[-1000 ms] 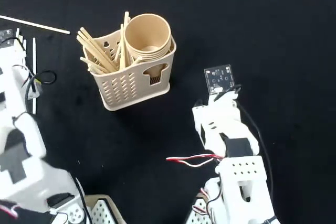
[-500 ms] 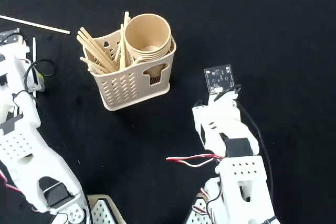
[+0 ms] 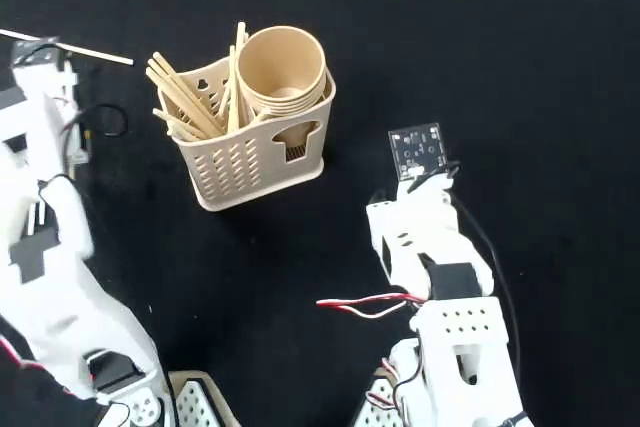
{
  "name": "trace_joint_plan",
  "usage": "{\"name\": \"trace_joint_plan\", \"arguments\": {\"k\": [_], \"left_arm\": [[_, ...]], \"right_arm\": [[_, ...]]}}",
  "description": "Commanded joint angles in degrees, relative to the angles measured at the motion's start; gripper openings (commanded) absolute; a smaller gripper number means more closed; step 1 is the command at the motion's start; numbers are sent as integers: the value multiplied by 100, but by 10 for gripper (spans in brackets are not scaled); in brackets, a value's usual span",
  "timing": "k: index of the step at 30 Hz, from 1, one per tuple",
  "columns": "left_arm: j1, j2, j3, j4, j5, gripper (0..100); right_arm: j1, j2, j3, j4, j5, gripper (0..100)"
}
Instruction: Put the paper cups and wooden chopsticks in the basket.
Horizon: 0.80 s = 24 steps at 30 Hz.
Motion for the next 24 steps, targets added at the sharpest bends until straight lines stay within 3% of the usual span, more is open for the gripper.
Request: {"name": "trace_joint_plan", "arguments": {"k": [1,4,9,13,17,24], "left_arm": [[514,-2374,1253,-44,18,29],[602,-4369,2527,-677,18,29],[716,-7411,4778,-2629,26,29],[1235,-9284,6211,-4149,79,29],[1815,-10268,6826,-5196,589,30],[2440,-10356,6695,-5864,2409,33]], "right_arm": [[-97,-84,-22,-97,-9,173],[-97,-84,-22,-97,-9,173],[-97,-84,-22,-97,-9,173],[-97,-84,-22,-97,-9,173],[-97,-84,-22,-97,-9,173],[-97,-84,-22,-97,-9,173]]}}
